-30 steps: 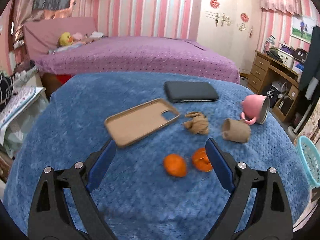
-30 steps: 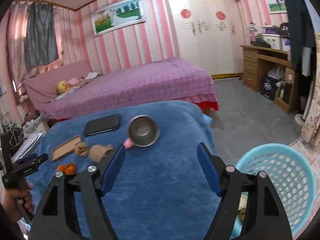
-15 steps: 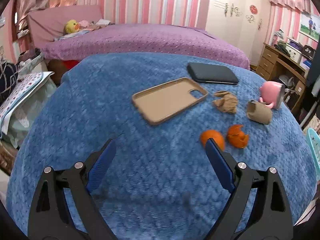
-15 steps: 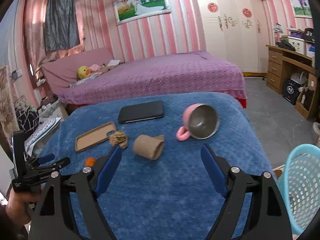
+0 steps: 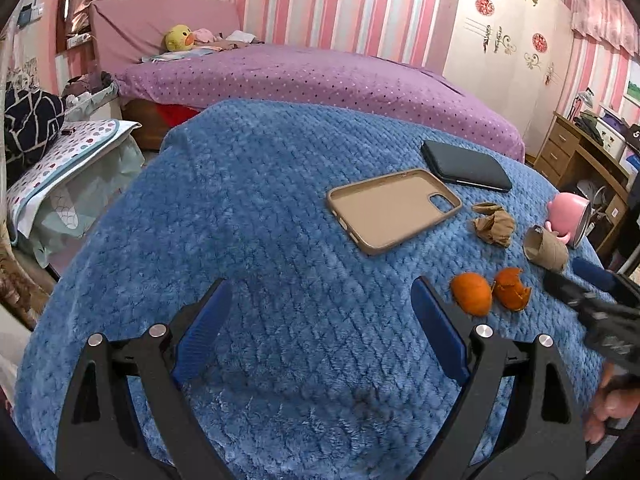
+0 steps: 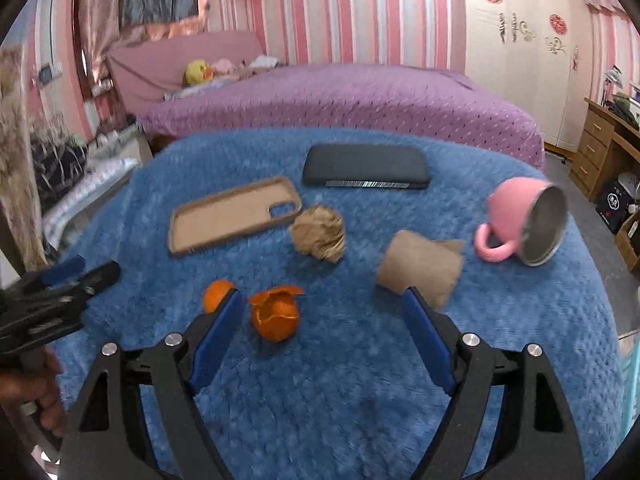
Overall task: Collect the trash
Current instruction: 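Move both open tools back over the orange peels on the bed, then grasp the orange peel with the right tool while the left grasps the whole orange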
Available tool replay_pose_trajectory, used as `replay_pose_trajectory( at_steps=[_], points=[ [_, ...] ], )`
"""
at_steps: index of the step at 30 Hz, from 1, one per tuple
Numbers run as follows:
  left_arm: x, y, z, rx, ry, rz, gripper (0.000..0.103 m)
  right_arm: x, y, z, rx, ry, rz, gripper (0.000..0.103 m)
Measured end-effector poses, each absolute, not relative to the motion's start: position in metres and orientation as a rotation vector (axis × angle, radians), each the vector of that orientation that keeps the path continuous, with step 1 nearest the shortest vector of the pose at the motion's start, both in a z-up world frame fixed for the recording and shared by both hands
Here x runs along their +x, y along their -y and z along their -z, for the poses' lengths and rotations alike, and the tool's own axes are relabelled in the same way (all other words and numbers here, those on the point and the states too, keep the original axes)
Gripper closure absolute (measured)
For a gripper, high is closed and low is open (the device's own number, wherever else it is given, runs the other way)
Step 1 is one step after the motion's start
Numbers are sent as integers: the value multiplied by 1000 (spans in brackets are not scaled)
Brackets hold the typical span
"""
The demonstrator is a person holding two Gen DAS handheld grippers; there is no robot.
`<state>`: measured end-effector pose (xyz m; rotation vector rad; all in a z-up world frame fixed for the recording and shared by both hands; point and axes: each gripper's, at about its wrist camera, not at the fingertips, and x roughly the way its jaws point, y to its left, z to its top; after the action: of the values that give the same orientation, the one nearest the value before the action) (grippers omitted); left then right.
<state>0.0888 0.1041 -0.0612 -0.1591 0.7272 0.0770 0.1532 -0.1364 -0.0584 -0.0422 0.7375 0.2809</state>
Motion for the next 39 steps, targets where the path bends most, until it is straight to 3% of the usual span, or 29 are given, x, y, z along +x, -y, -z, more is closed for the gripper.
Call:
replay_pose_trajectory(
  at_steps=[3, 7, 10, 26, 29, 30, 32, 33, 39],
  points=[
    [88, -101, 61, -145, -725, -75, 15, 161, 119, 73, -86, -778, -292, 29],
    [88, -96, 61, -137, -723, -60, 15, 173, 102, 94, -160, -850, -290, 51],
    [89, -88, 61, -120, -726, -45, 15, 171, 107, 89, -122, -835, -328, 82],
    [126, 8, 74, -25, -790, 78, 18, 160, 193, 45, -13, -735, -296, 84],
    [135, 24, 83, 1, -842, 108, 38, 158, 205, 39, 2, -719, -287, 84],
    [138, 28, 87, 15, -864, 110, 56, 157, 209, 37, 10, -713, -287, 84],
    [139, 30, 86, 11, -861, 97, 67, 153, 214, 33, 25, -699, -294, 84],
    [138, 28, 85, -7, -857, 98, 78, 152, 215, 31, 25, -692, -295, 84],
    [123, 28, 65, -41, -800, 136, 79, 131, 234, 16, 38, -640, -294, 84]
  ],
)
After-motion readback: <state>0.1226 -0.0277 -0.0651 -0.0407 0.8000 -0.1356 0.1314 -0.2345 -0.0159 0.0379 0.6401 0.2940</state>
